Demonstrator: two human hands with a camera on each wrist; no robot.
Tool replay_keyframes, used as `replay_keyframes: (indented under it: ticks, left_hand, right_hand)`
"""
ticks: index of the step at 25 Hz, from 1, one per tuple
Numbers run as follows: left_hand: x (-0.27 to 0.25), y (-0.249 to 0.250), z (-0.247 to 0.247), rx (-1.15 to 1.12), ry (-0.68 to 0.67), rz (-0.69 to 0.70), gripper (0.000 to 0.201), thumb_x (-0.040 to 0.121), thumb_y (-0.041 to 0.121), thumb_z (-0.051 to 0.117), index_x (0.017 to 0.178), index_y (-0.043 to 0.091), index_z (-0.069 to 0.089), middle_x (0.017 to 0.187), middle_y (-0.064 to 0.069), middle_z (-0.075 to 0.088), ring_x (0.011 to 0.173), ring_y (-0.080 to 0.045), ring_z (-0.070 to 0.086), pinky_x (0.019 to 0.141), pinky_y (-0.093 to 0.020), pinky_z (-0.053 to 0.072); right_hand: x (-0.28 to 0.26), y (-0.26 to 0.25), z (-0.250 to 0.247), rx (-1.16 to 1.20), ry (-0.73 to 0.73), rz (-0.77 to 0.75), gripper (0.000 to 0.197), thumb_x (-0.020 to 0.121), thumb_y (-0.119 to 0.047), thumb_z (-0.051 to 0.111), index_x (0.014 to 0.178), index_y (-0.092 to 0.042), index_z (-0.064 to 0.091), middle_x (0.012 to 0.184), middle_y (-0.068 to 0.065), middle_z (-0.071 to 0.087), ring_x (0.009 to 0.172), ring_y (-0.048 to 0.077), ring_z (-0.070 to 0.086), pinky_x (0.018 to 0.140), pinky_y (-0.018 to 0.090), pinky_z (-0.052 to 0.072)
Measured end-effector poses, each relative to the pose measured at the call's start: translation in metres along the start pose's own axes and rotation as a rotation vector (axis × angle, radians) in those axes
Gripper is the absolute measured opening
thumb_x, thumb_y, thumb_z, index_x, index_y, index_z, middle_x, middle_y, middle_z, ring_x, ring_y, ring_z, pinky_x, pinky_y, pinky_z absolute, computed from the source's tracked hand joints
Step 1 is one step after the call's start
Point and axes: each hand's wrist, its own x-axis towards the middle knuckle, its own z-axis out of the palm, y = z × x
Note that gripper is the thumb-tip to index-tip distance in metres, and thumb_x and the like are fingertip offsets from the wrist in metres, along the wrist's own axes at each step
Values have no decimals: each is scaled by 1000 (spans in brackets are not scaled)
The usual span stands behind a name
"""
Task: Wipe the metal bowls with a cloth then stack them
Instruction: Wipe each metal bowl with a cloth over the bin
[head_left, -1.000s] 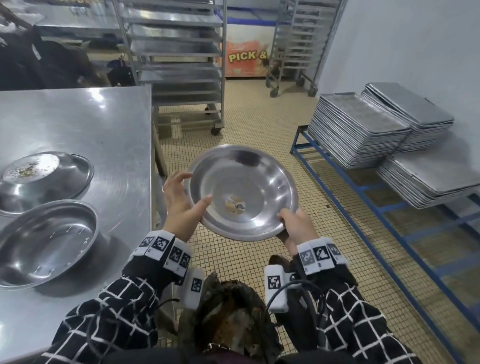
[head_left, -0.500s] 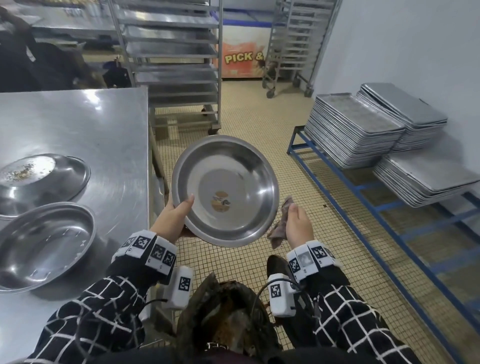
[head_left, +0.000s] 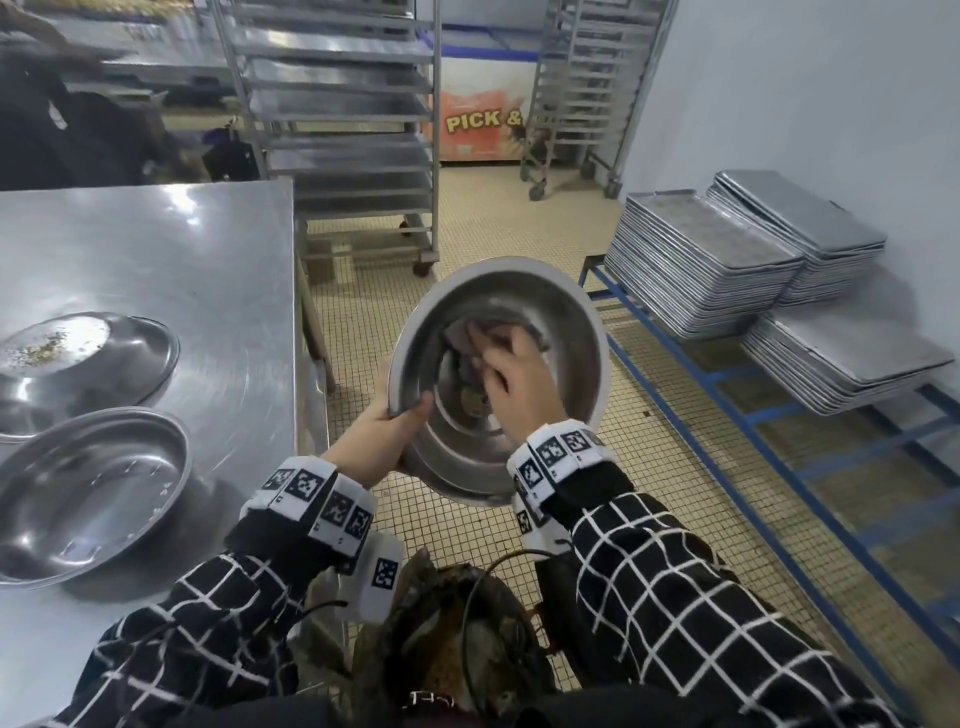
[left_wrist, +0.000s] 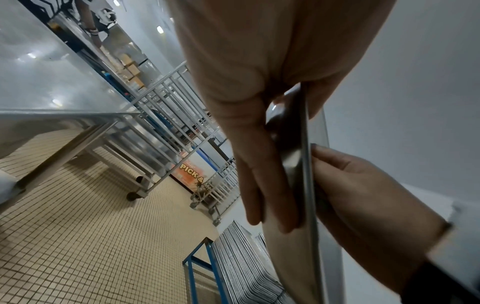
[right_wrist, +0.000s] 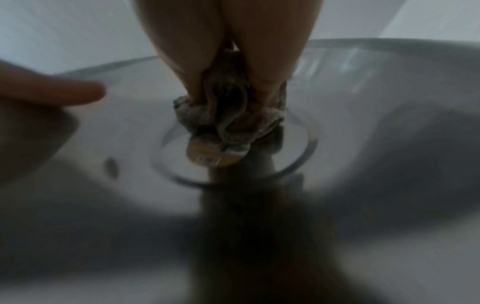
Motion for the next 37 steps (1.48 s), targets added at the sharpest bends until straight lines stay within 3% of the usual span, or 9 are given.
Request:
replay_keyframes:
  ticks: [6, 9, 13, 16, 21, 27, 30, 33, 37]
  left_hand:
    - [3, -3, -12, 12, 121, 50, 52, 94, 31, 51, 142, 20, 34, 108, -5, 66, 93, -23, 67, 82, -41, 56]
    - [2, -5, -12, 85, 103, 53, 27, 97, 32, 48, 122, 24, 51, 107, -3, 67, 101, -24, 64, 96, -49, 48]
    - [1, -1, -5, -1, 94, -7, 18, 97, 33, 46, 102, 18, 55, 91, -12, 71, 89, -32, 69, 89, -52, 52]
    - [2, 2, 0, -64, 62, -42, 18, 96, 33, 47, 104, 18, 54, 100, -12, 69, 95, -31, 67, 88, -47, 53]
    - [7, 1, 4, -112, 135, -54, 30, 97, 33, 47, 115, 10, 53, 101, -11, 67, 97, -32, 65, 84, -46, 54]
    - [6, -11, 17, -23, 120, -87, 45, 96, 44, 42, 127, 12, 47, 100, -7, 68, 94, -27, 67, 69, -34, 58]
    - [3, -7, 24, -64, 116, -94, 65, 86, 57, 45, 133, 13, 44, 112, -11, 65, 102, -31, 65, 81, -40, 57]
    - [0, 7, 21, -52, 159, -36, 41, 94, 50, 40, 107, 15, 56, 93, -2, 69, 88, -18, 67, 79, -31, 55]
    - [4, 16, 9, -103, 192, -15, 30, 94, 45, 45, 98, 17, 54, 93, -9, 68, 86, -27, 67, 86, -43, 54]
  right_hand:
    - [-66, 16, 12, 27, -516, -95, 27, 89, -8, 56, 113, -7, 67, 115, 7, 57, 104, 20, 53, 99, 32, 42]
    - [-63, 28, 1, 79, -287, 92, 16, 91, -8, 56, 96, -8, 71, 101, -2, 59, 90, 13, 56, 90, 35, 49]
    - [-30, 31, -21, 124, 237, 236, 30, 95, -13, 52, 123, -11, 62, 127, 2, 59, 113, 7, 52, 99, 20, 40]
    - [-28, 32, -15, 33, 6, 133, 39, 93, -8, 51, 130, -20, 57, 139, -1, 51, 123, 10, 48, 108, 25, 35]
    - [-77, 6, 13, -89, -321, 46, 28, 92, -10, 51, 116, -18, 63, 109, 2, 67, 97, 18, 63, 93, 27, 49]
    - [-79, -20, 16, 300, 141, 547, 27, 98, -26, 47, 119, -23, 65, 97, -8, 69, 85, 2, 63, 82, 24, 55]
    - [-83, -36, 29, 420, 5, 339, 28, 100, -30, 42, 122, -27, 61, 104, -12, 67, 95, -6, 60, 86, 19, 50]
    - [-92, -22, 46, 136, -173, 31, 45, 101, -39, 25, 142, -29, 41, 146, -4, 44, 139, 13, 33, 115, 35, 24]
    - [-85, 30, 29, -266, -138, 11, 52, 100, -46, 12, 145, -31, 34, 151, -8, 32, 146, 17, 12, 119, 43, 12]
